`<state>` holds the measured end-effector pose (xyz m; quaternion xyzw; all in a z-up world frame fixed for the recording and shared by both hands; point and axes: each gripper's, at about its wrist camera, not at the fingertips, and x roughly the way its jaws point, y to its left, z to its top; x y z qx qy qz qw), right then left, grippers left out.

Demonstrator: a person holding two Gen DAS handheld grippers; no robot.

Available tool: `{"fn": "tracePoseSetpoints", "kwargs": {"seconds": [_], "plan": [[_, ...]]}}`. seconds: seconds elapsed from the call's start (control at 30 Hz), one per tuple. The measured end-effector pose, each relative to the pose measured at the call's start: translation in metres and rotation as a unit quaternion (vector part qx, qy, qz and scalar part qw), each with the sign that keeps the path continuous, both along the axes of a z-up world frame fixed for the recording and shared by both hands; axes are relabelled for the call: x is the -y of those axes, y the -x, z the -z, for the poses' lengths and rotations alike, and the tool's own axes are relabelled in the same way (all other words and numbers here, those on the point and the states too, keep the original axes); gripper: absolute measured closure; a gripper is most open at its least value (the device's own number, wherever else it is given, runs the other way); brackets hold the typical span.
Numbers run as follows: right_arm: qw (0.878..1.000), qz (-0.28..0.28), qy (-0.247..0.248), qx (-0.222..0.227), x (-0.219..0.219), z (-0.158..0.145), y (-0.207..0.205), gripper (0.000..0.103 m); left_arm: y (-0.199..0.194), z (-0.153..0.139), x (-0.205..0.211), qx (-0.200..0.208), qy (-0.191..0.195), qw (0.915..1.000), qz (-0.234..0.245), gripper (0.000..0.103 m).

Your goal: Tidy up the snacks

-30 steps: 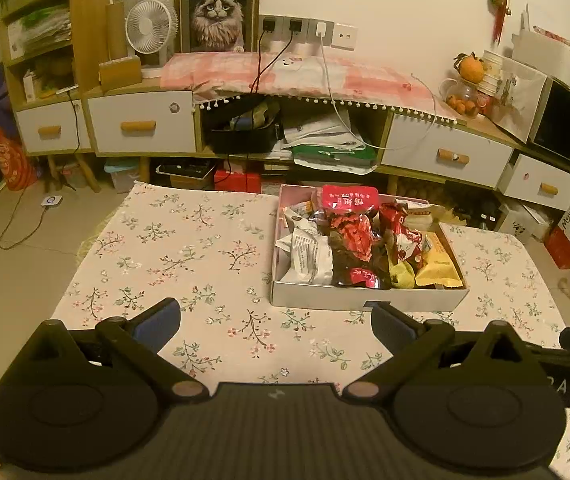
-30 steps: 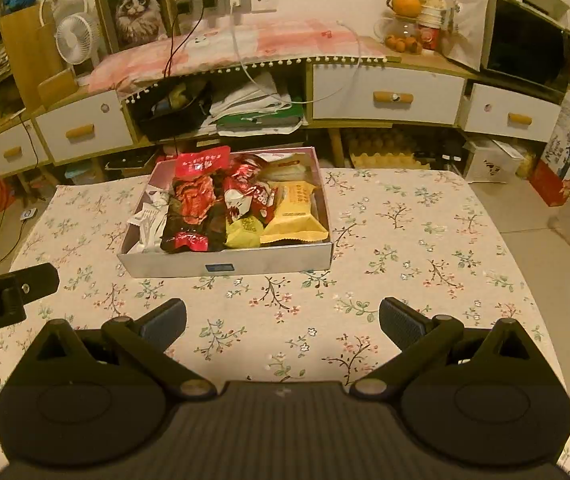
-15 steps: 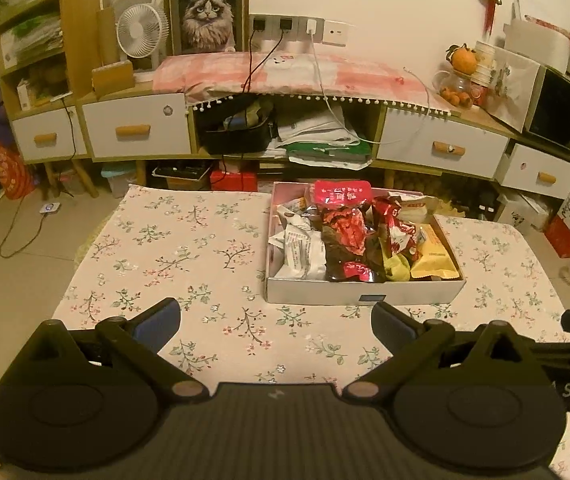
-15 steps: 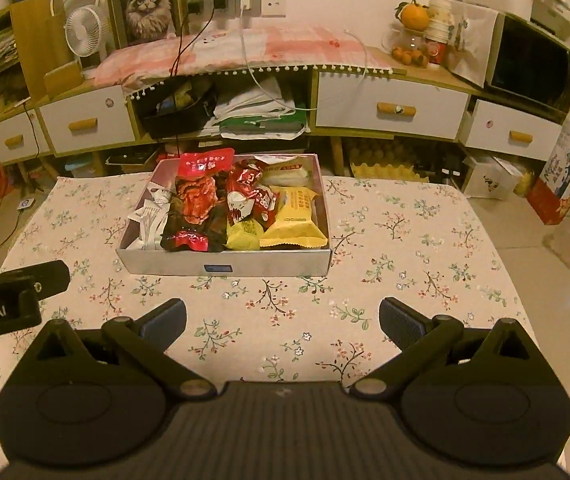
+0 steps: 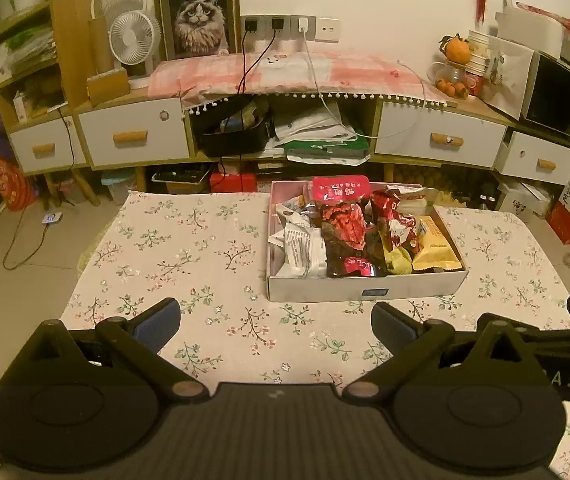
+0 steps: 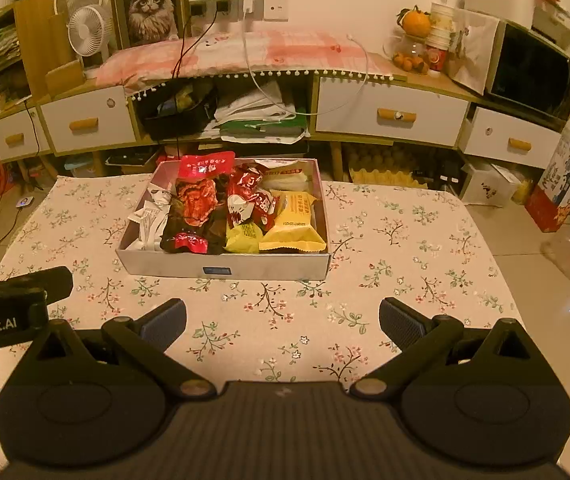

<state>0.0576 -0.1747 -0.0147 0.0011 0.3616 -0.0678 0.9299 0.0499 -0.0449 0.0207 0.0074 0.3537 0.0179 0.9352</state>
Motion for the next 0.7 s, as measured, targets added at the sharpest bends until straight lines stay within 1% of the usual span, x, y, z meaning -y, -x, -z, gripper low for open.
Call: {"fn": "tracePoseSetpoints", "kwargs": {"seconds": [0.7], "plan": [[1.0,0.001,-0.001,0.0,-0.0006,-0.0008,0.0001,0.0,-0.0003,0.0023,0.0017,-0.01,0.001,0.9999,-0.004,0.0]]}}
